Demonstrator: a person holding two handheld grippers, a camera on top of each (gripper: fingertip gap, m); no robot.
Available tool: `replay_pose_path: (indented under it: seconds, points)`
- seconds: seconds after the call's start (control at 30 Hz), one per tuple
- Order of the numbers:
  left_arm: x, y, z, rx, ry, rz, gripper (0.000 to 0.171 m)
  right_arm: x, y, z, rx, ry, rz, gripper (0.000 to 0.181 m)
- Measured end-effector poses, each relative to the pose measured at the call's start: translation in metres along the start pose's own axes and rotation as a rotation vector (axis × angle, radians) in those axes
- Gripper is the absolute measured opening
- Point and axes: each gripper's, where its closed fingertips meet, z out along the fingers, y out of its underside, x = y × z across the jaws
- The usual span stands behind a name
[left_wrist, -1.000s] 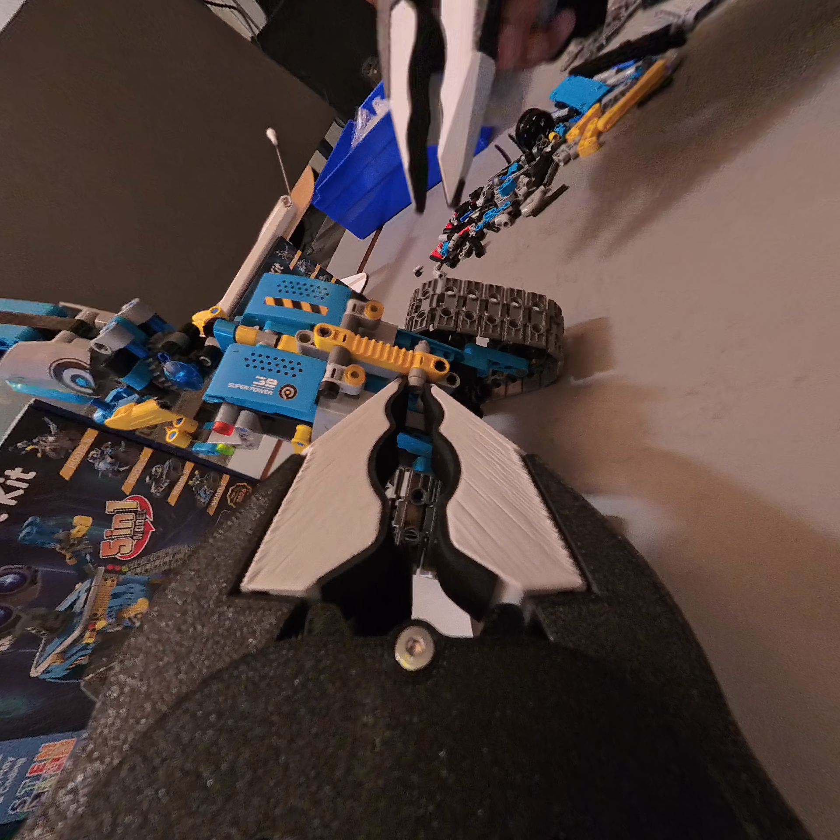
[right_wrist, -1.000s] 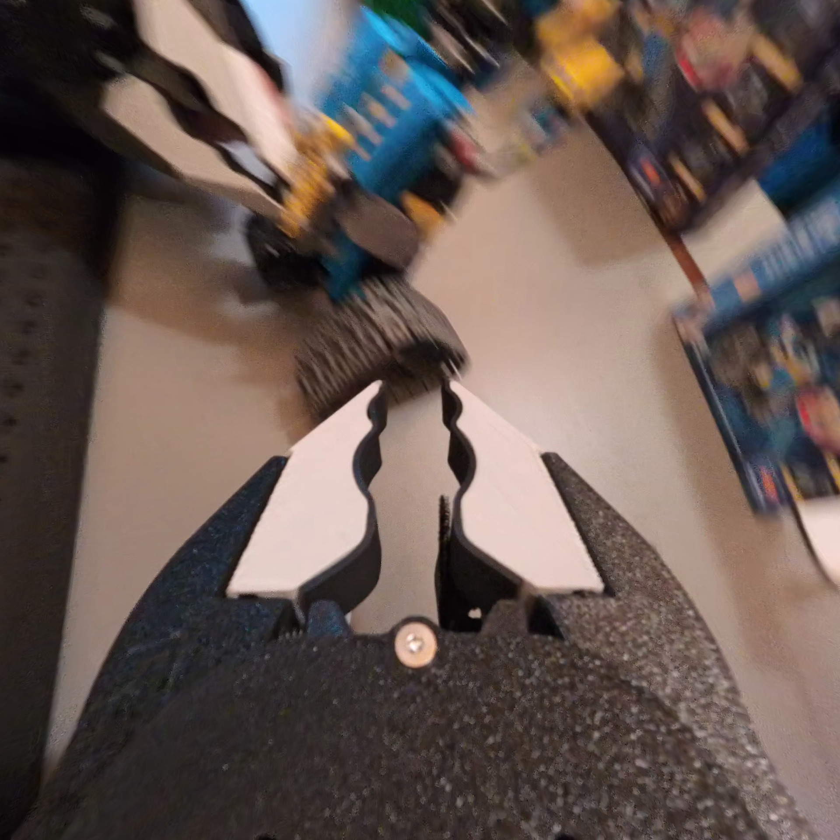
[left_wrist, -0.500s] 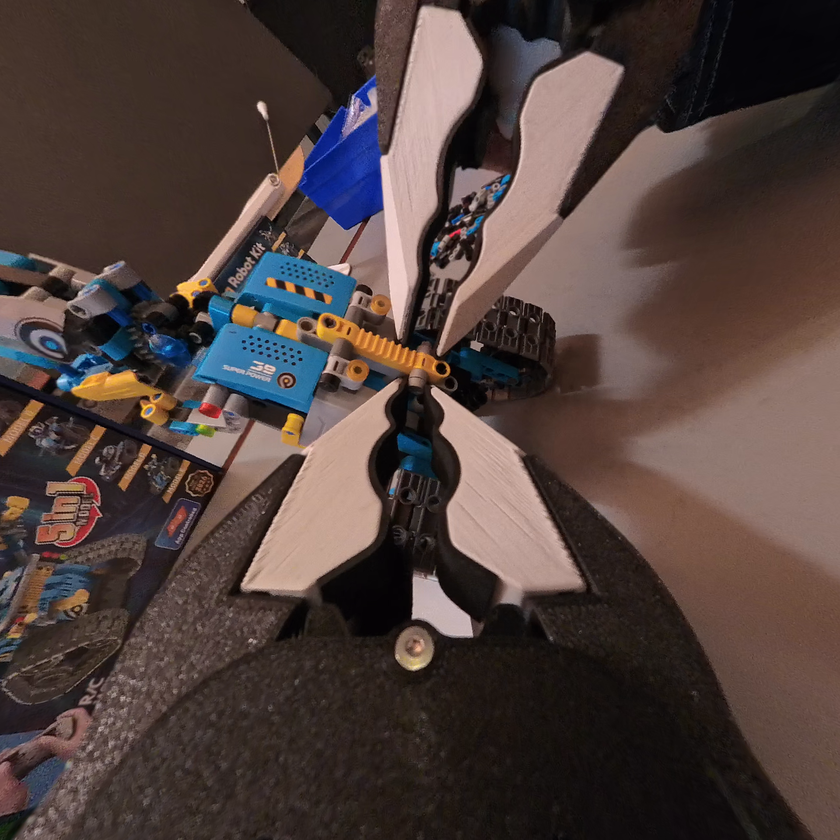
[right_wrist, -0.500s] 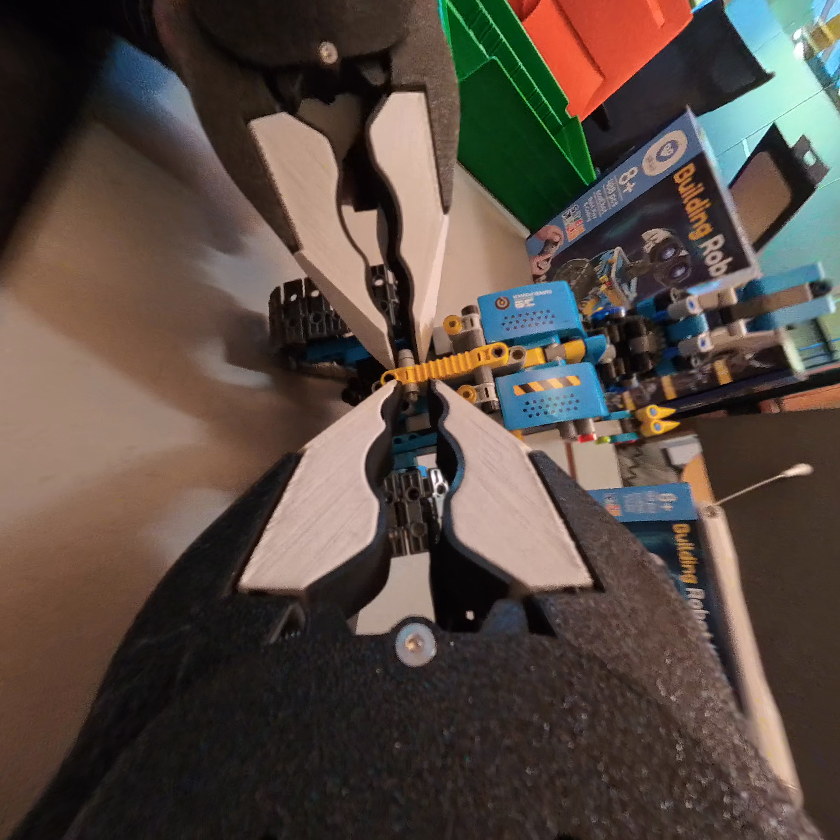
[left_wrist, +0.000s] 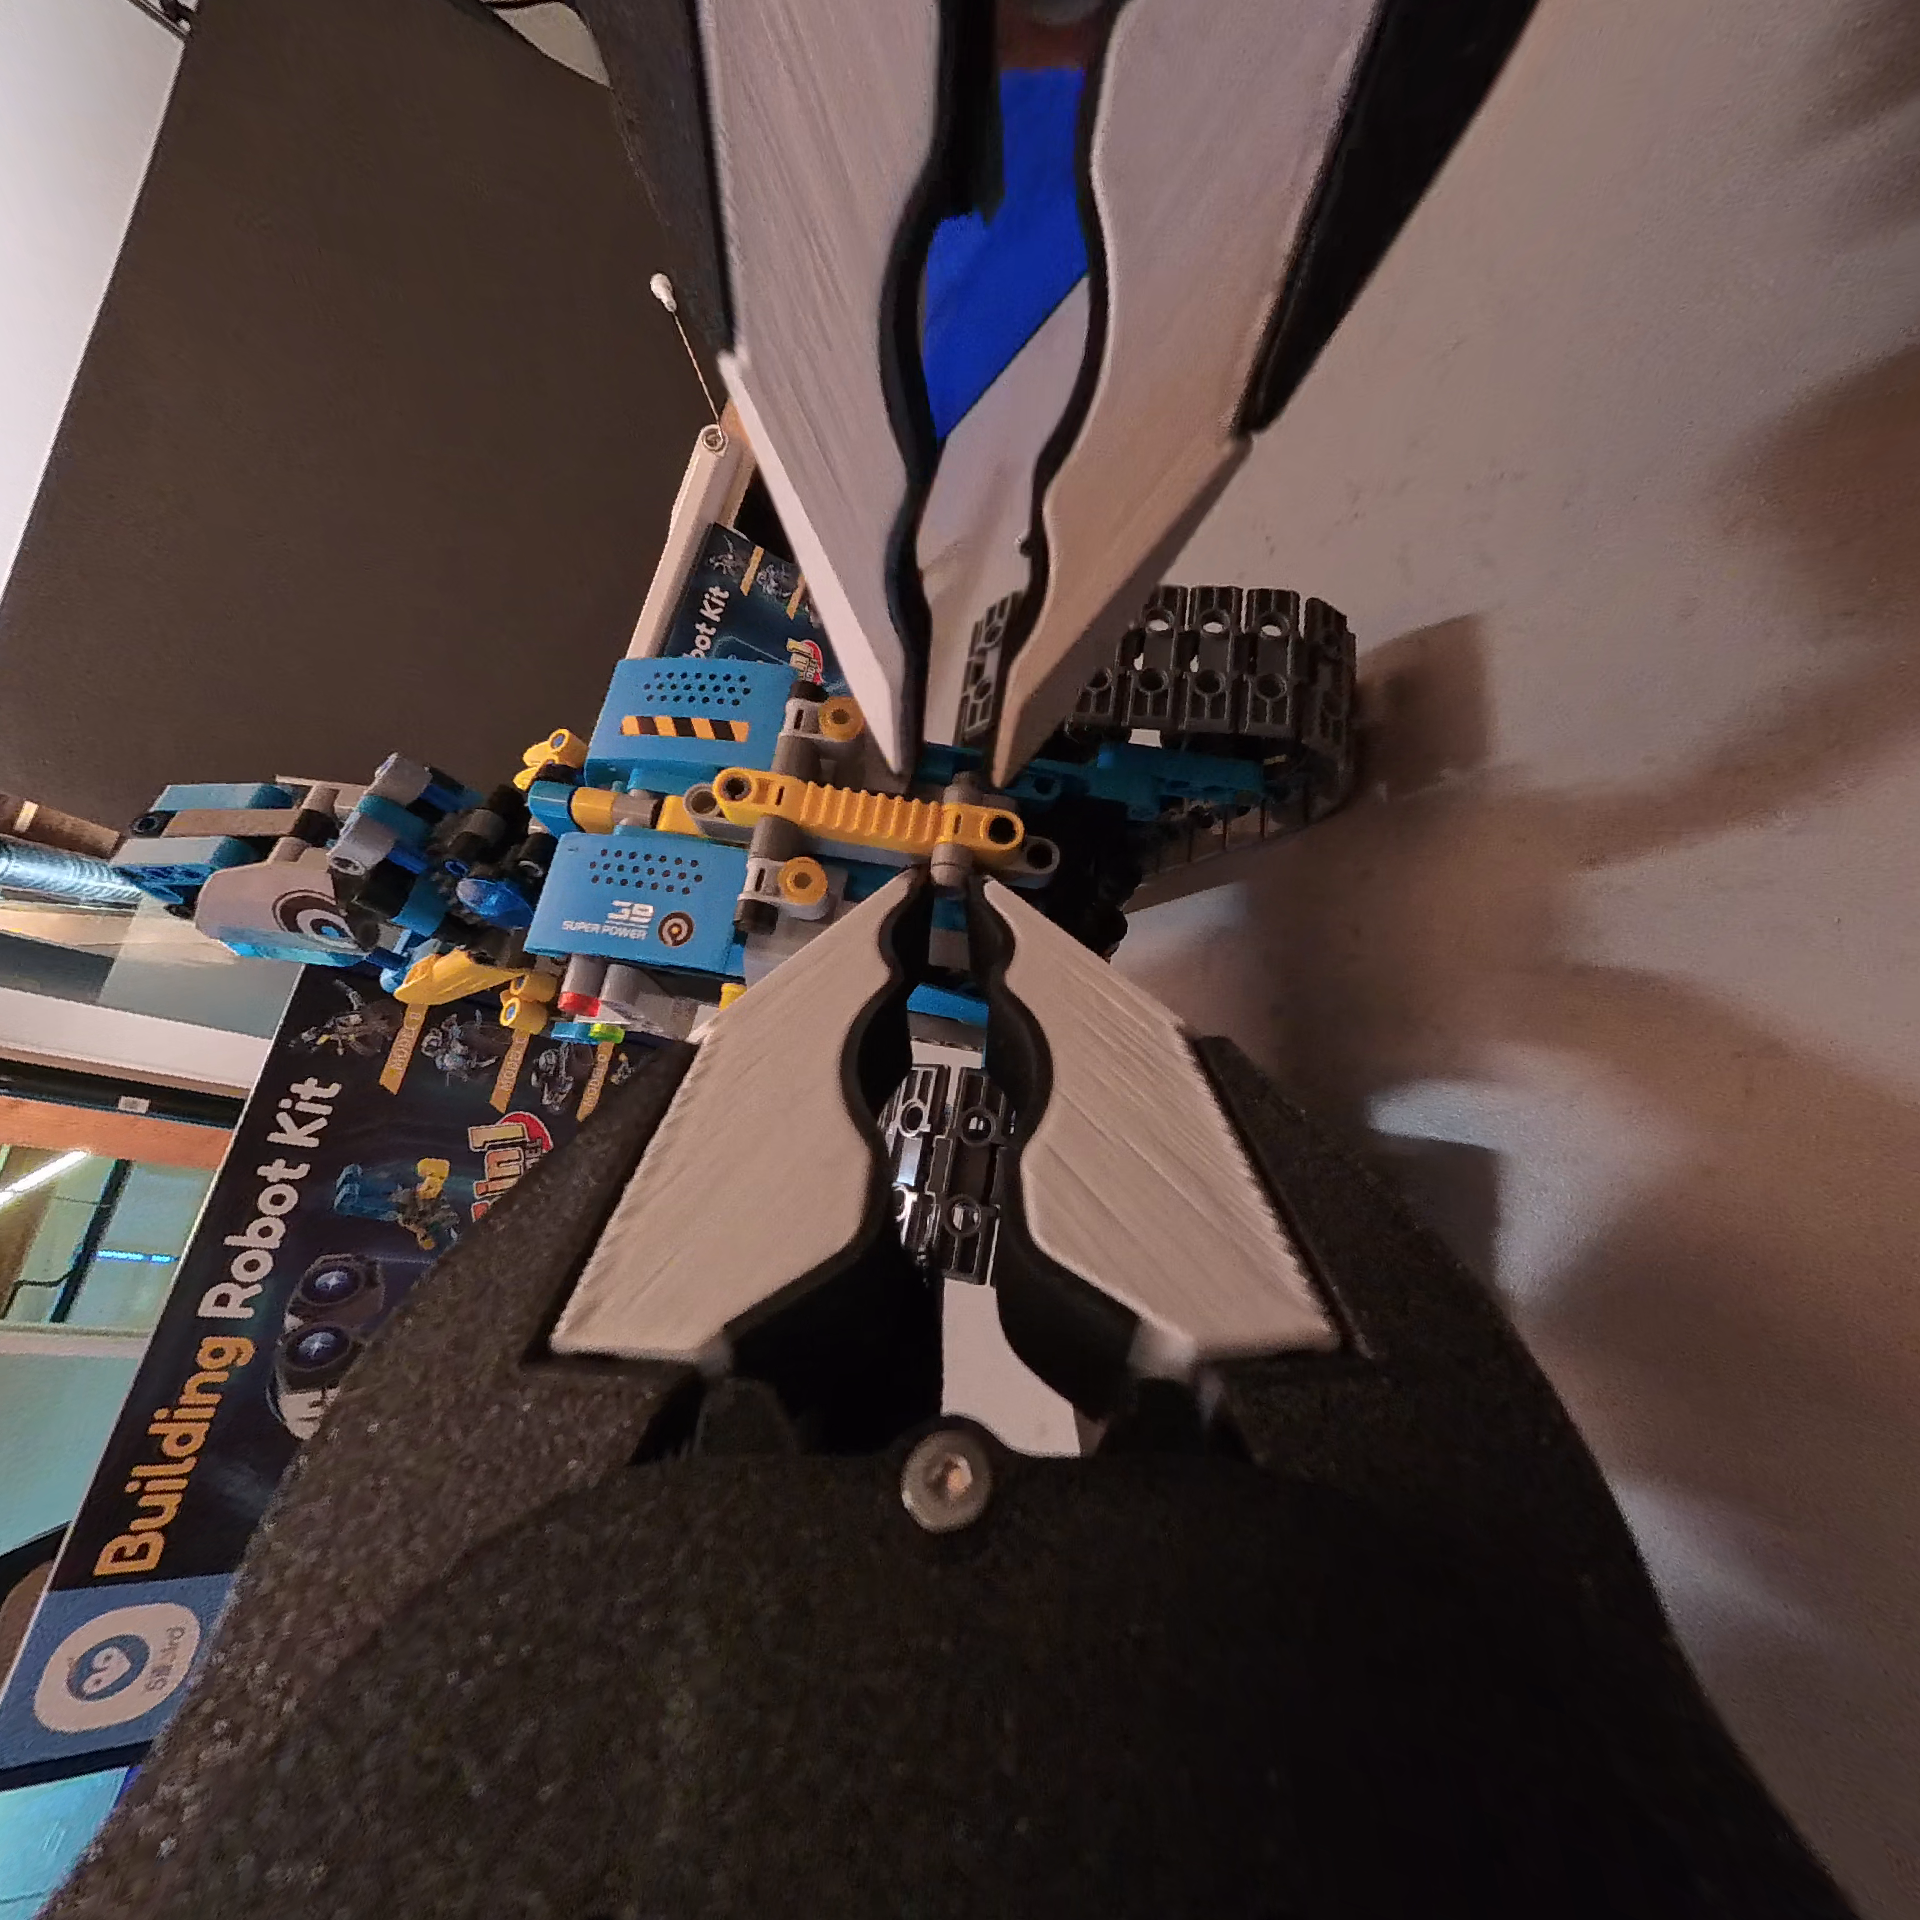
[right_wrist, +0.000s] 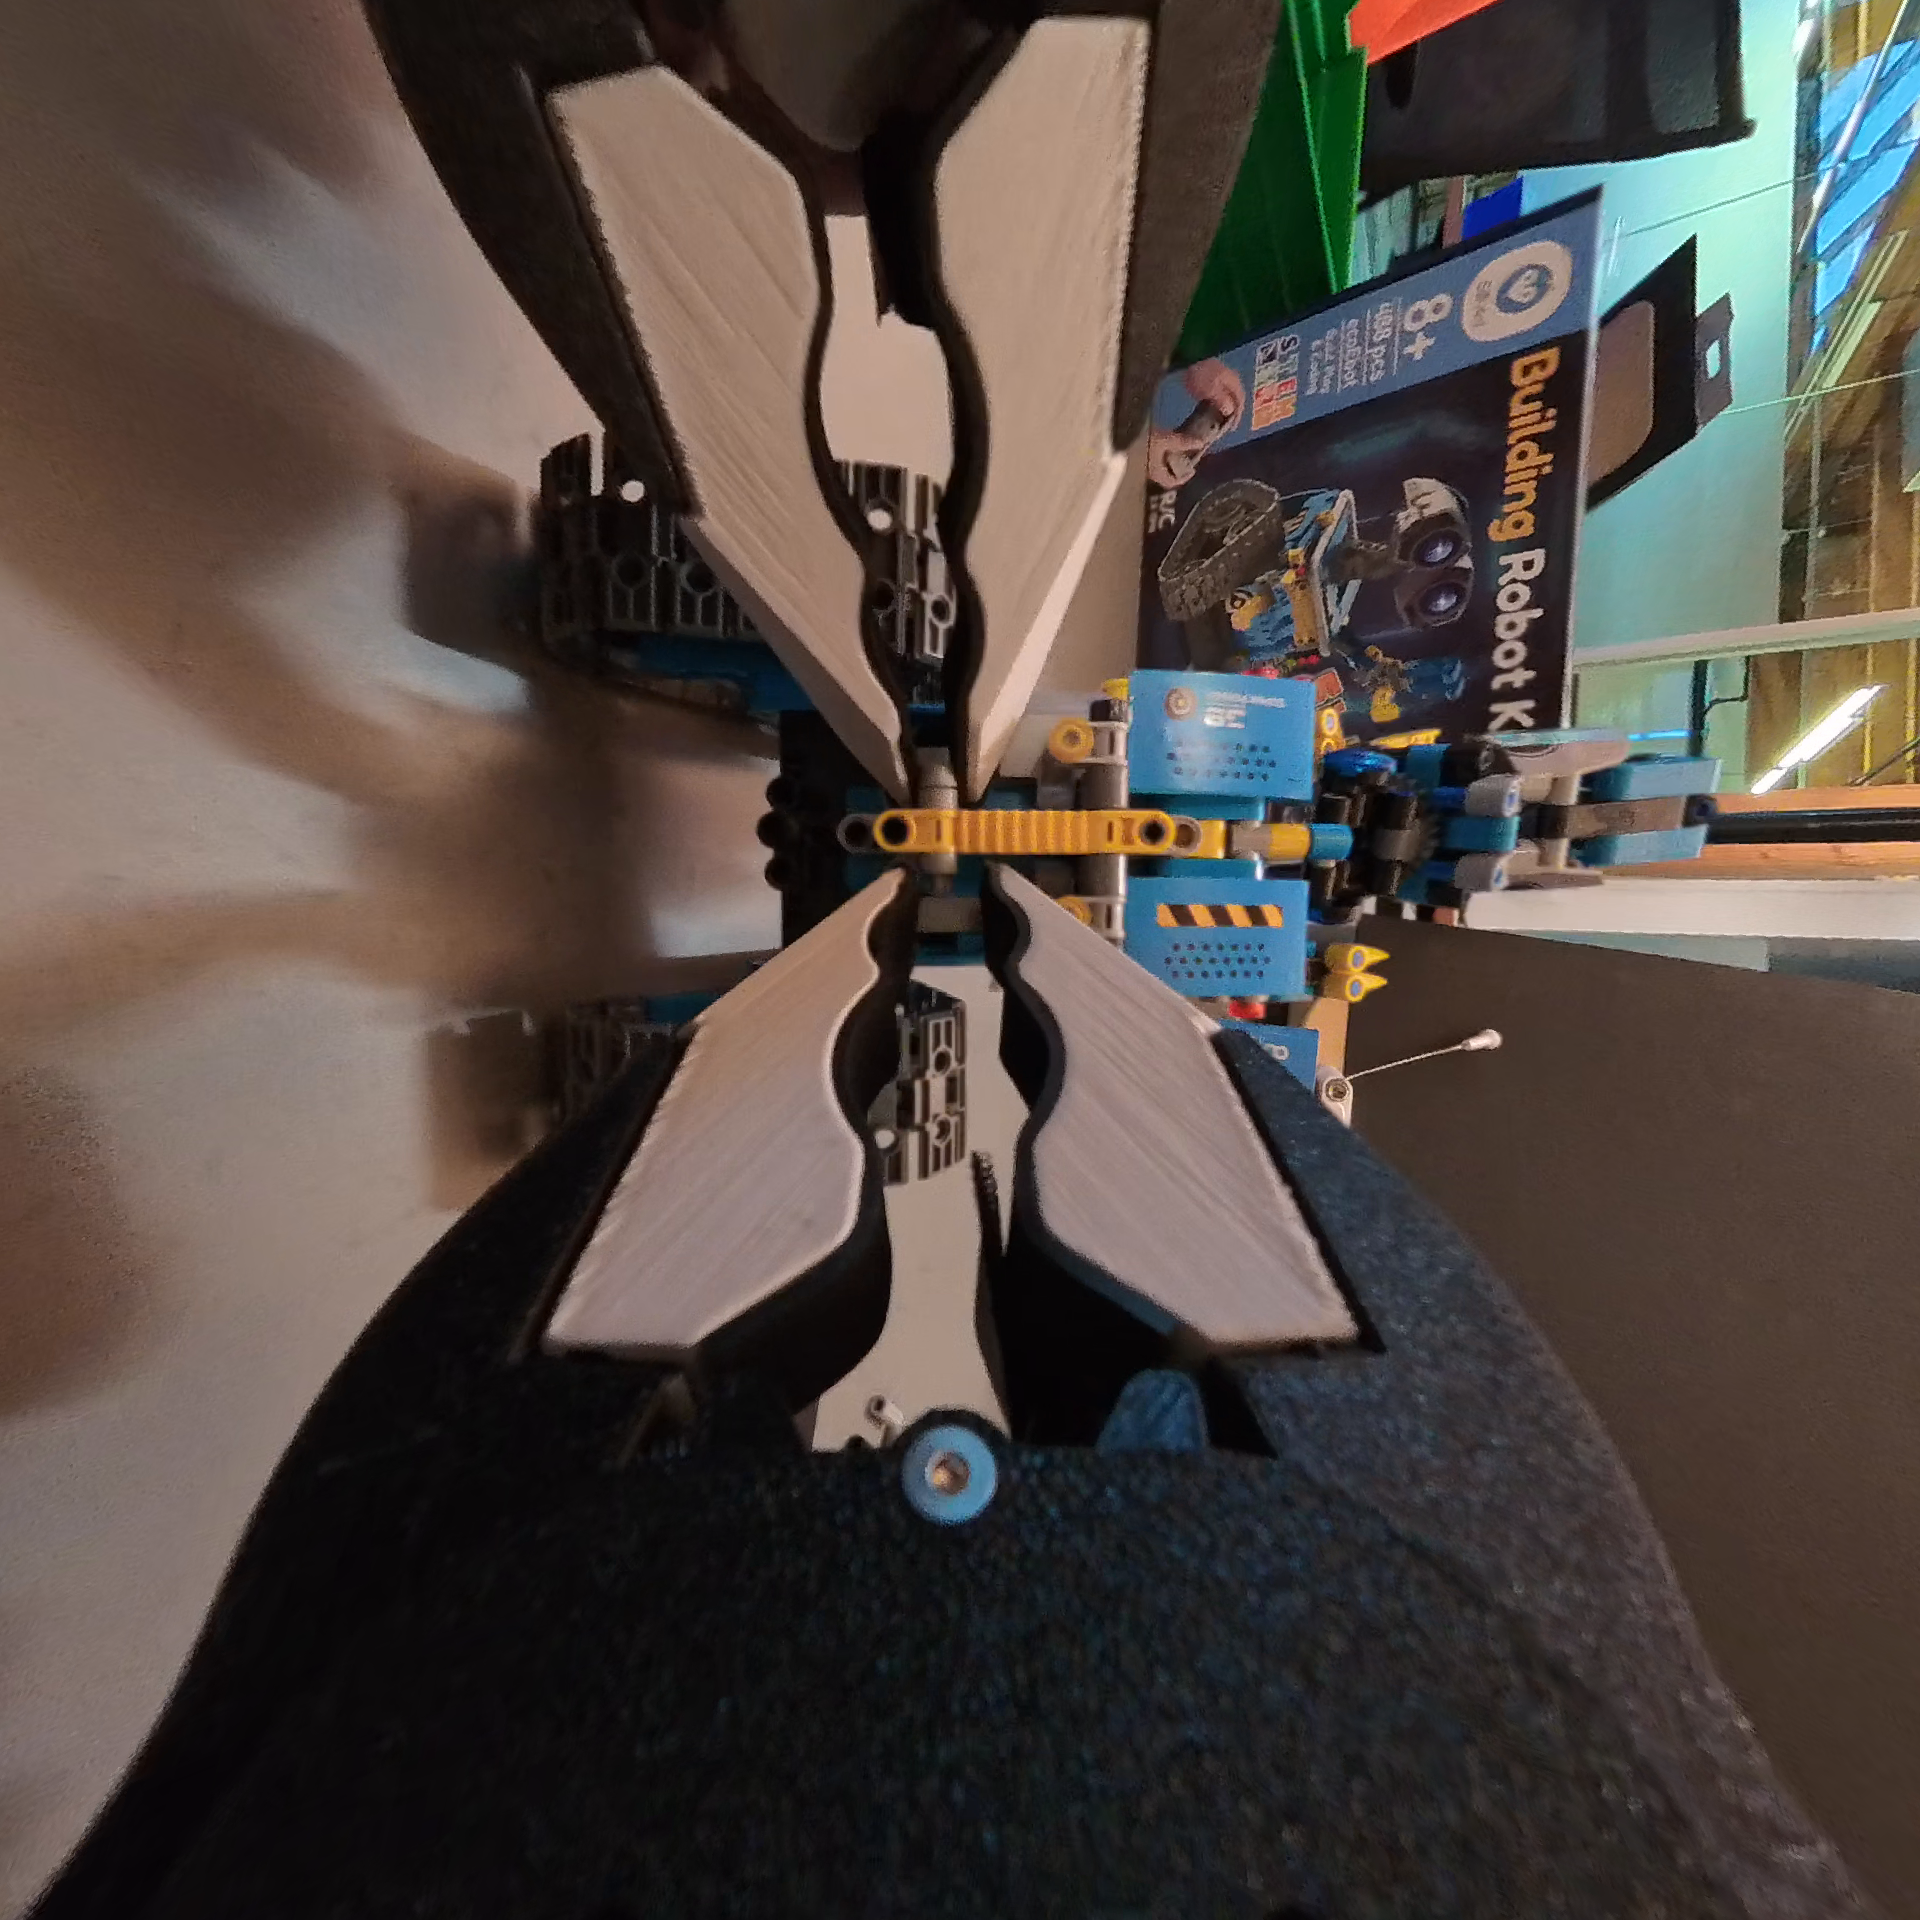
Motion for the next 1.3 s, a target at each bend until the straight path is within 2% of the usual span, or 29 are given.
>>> replay_pose_path:
  seconds: [0.13, 0.3, 0.43, 0.47, 0.53, 0.63, 0.83, 0.97, 1.07, 1.13, 1.3]
  points:
    - [0.001, -0.002, 0.0, 0.003, 0.003, 0.006, 0.005, -0.004, 0.004, 0.007, -0.056, -0.004, -0.016, 0.015]
    - [0.001, -0.001, -0.001, 0.0, 0.004, 0.002, 0.004, -0.002, 0.003, 0.009, -0.069, 0.009, -0.033, 0.004]
    - [0.003, 0.0, -0.005, 0.02, 0.047, -0.066, 0.004, -0.004, 0.001, 0.008, 0.012, -0.029, 0.037, 0.003]
    - [0.002, 0.002, -0.008, 0.023, 0.061, -0.099, 0.004, -0.004, 0.005, 0.007, -0.003, -0.034, 0.046, 0.003]
    - [-0.008, 0.017, -0.016, 0.013, 0.051, -0.158, 0.004, 0.003, 0.035, 0.004, -0.112, -0.016, 0.052, 0.003]
    - [-0.015, 0.03, -0.025, 0.018, 0.044, -0.207, 0.005, 0.001, 0.043, -0.003, -0.058, -0.044, 0.141, 0.003]
    - [-0.002, -0.007, -0.022, 0.141, 0.126, -0.294, 0.005, -0.004, 0.021, 0.001, 0.012, -0.084, 0.196, 0.003]
    - [0.01, 0.005, -0.002, 0.015, 0.161, -0.309, 0.005, -0.007, 0.014, 0.002, 0.022, -0.107, 0.236, 0.004]
    - [0.013, 0.006, -0.004, 0.022, 0.191, -0.356, 0.005, -0.008, 0.015, 0.0, 0.065, -0.151, 0.318, 0.003]
    - [0.015, 0.015, -0.003, -0.02, 0.186, -0.325, 0.005, -0.01, 0.017, -0.002, 0.099, -0.187, 0.371, 0.002]
    - [0.017, 0.004, -0.006, 0.032, 0.21, -0.344, 0.005, -0.014, 0.023, -0.011, 0.201, -0.292, 0.548, 0.003]
